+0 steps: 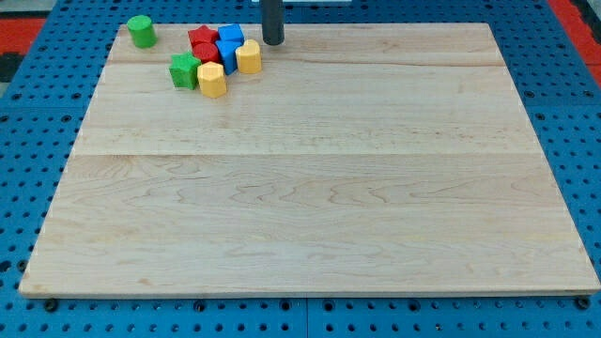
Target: Slightly move the heart into the hexagon
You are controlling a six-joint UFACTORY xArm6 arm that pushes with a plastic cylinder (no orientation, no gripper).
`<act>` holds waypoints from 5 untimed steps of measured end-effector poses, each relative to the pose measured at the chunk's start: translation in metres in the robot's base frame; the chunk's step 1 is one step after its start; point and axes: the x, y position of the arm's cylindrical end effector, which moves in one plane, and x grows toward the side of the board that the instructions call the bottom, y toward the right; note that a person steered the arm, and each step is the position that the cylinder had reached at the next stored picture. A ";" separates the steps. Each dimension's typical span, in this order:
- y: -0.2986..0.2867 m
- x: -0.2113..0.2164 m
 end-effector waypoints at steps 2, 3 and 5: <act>0.007 0.026; 0.006 0.030; -0.005 0.049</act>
